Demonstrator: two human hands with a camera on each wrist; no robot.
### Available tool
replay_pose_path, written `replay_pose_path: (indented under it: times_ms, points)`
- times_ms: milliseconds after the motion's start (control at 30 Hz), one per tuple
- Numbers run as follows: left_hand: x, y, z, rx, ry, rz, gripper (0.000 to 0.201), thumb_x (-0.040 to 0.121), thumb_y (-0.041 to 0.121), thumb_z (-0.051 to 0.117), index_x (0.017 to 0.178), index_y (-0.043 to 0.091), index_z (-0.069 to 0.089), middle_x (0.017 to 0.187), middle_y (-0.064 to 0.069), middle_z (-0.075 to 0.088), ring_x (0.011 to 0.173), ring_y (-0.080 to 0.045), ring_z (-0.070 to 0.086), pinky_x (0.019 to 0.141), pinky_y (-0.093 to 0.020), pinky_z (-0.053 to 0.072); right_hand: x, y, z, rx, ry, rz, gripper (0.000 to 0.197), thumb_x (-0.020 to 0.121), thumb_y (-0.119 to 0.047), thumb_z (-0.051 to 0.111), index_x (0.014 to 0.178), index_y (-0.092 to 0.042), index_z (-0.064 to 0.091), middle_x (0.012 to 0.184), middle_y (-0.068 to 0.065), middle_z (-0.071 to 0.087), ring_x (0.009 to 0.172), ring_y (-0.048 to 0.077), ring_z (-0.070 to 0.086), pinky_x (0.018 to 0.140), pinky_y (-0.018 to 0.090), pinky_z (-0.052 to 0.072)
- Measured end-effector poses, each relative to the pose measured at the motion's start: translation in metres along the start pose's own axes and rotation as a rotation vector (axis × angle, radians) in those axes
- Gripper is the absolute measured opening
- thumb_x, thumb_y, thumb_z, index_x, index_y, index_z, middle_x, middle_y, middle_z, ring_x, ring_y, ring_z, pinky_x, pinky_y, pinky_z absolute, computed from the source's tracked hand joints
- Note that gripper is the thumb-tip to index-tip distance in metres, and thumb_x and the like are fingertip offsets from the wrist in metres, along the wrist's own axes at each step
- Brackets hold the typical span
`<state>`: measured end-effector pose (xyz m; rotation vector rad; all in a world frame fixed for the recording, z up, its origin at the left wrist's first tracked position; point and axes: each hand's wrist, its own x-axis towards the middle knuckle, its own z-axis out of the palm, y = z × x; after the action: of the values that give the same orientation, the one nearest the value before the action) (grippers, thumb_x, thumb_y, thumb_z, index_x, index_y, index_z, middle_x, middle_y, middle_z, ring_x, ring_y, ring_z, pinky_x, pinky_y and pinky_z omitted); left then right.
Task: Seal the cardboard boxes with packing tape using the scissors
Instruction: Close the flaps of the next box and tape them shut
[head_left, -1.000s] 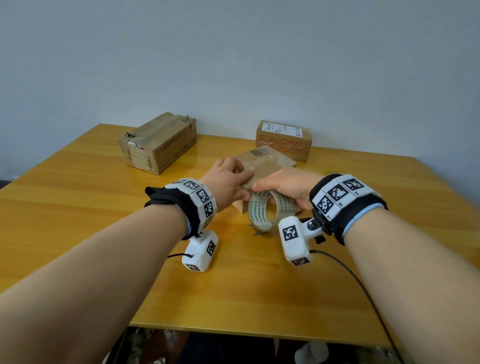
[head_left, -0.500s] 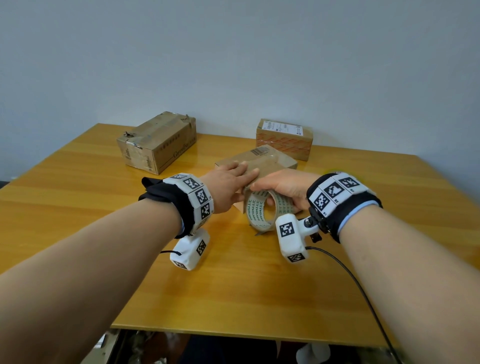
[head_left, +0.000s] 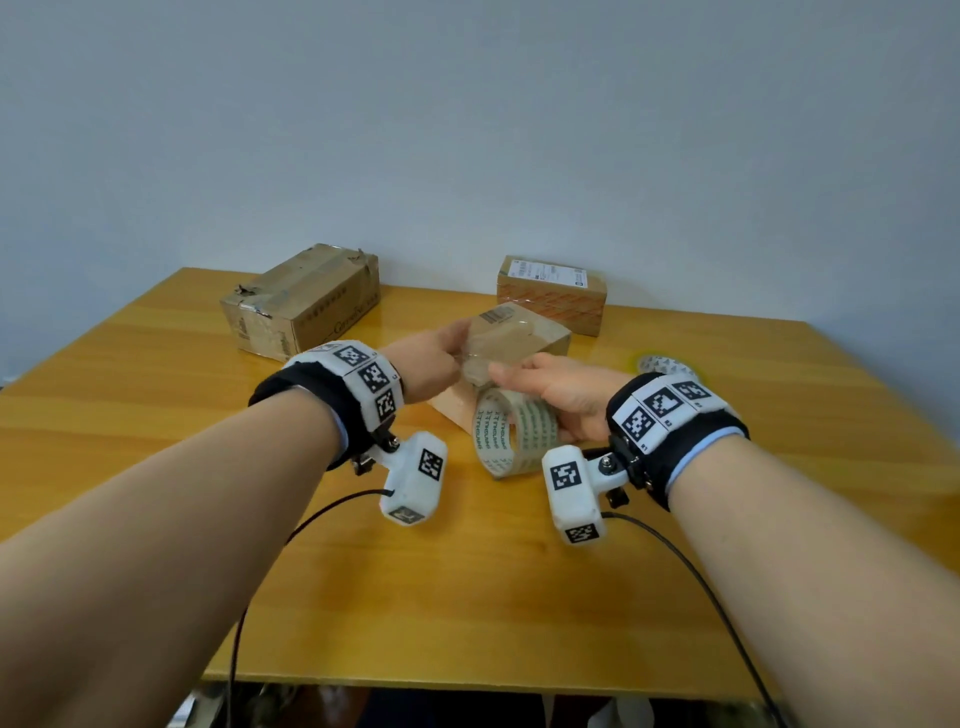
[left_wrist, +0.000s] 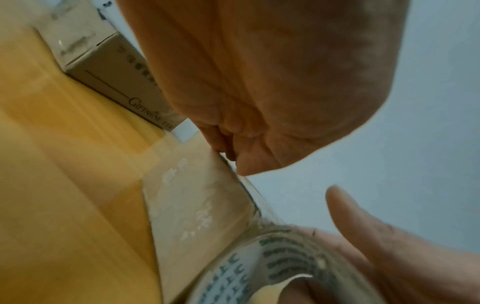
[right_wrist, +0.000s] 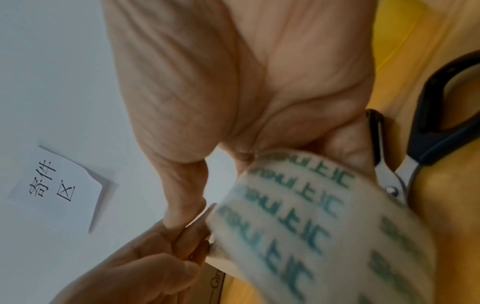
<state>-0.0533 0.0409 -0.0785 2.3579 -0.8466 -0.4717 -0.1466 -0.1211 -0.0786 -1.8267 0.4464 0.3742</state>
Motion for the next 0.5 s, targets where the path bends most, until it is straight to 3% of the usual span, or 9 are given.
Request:
replay_pose_path:
  times_ms: [33,100,167,200,267,333,433,500]
  points:
    - [0.001,0.000,-0.001,-0.013,0.020,0.005,0.070,0.093,0.003,0.047,0.155,0.025,0.023,0.154,-0.003,0.041,0.137,-0.022,0.042,0.114,-0.038,0.034,0.000,-0.001,-0.001,0.036,-0.005,0.001,0.051,0.093,-0.052,0.062,0.127,-0.014,0.056,0.106,0.009,0.072,0.096,0.027,0.069,0.088,0.045,0.056]
    - [0.002,0.002,0.000,0.146,0.068,0.034,0.057,0.099,0.011,0.044,0.152,0.029,0.033,0.151,0.000,0.044,0.134,-0.020,0.046,0.108,-0.032,0.039,0.000,-0.004,0.000,0.102,0.009,0.004,0.043,0.100,-0.045,0.056,0.127,-0.012,0.058,0.108,0.012,0.069,0.092,0.026,0.068,0.082,0.041,0.056]
    - [0.001,0.006,0.005,0.353,0.098,0.109,0.053,0.101,0.011,0.042,0.150,0.031,0.036,0.155,0.003,0.039,0.141,-0.019,0.036,0.111,-0.034,0.035,0.002,-0.004,0.000,0.105,0.056,0.007,0.026,0.104,-0.034,0.052,0.117,-0.011,0.057,0.098,0.011,0.067,0.082,0.022,0.066,0.077,0.039,0.054]
    - [0.000,0.009,0.008,0.420,0.085,0.165,0.054,0.101,0.007,0.041,0.150,0.030,0.036,0.157,0.006,0.033,0.147,-0.017,0.026,0.116,-0.036,0.030,0.003,-0.003,0.001,0.100,0.070,0.012,0.018,0.105,-0.028,0.051,0.111,-0.012,0.056,0.094,0.010,0.067,0.080,0.022,0.065,0.080,0.041,0.053]
    - [-0.003,0.014,0.016,0.529,0.011,0.253,0.061,0.099,0.001,0.038,0.153,0.026,0.029,0.161,0.008,0.024,0.151,-0.014,0.009,0.121,-0.035,0.016,0.007,-0.001,0.002,0.092,0.072,0.032,0.013,0.105,-0.021,0.050,0.109,-0.011,0.057,0.093,0.011,0.069,0.084,0.025,0.067,0.091,0.046,0.052]
    - [-0.005,0.009,0.025,0.595,-0.051,0.286,0.065,0.100,0.003,0.036,0.158,0.022,0.014,0.165,0.003,0.010,0.152,-0.014,0.001,0.121,-0.034,0.005,0.010,0.001,0.002,0.100,0.078,0.047,0.019,0.104,-0.020,0.051,0.116,-0.008,0.059,0.103,0.014,0.073,0.092,0.027,0.070,0.095,0.049,0.054]
    - [-0.007,-0.004,0.033,0.600,-0.055,0.309,0.068,0.100,0.013,0.035,0.158,0.018,0.001,0.165,-0.002,-0.004,0.152,-0.016,-0.006,0.121,-0.036,-0.004,0.012,0.002,0.002,0.133,0.106,0.067,0.023,0.104,-0.022,0.052,0.117,-0.005,0.060,0.097,0.014,0.073,0.084,0.027,0.072,0.081,0.045,0.059]
    - [-0.006,-0.006,0.033,0.607,-0.067,0.297,0.075,0.096,0.008,0.038,0.158,0.018,-0.003,0.165,-0.002,-0.008,0.151,-0.015,-0.008,0.120,-0.035,-0.006,0.014,0.003,0.000,0.155,0.127,0.084,0.025,0.104,-0.023,0.053,0.119,-0.003,0.060,0.099,0.015,0.074,0.083,0.027,0.072,0.080,0.045,0.060]
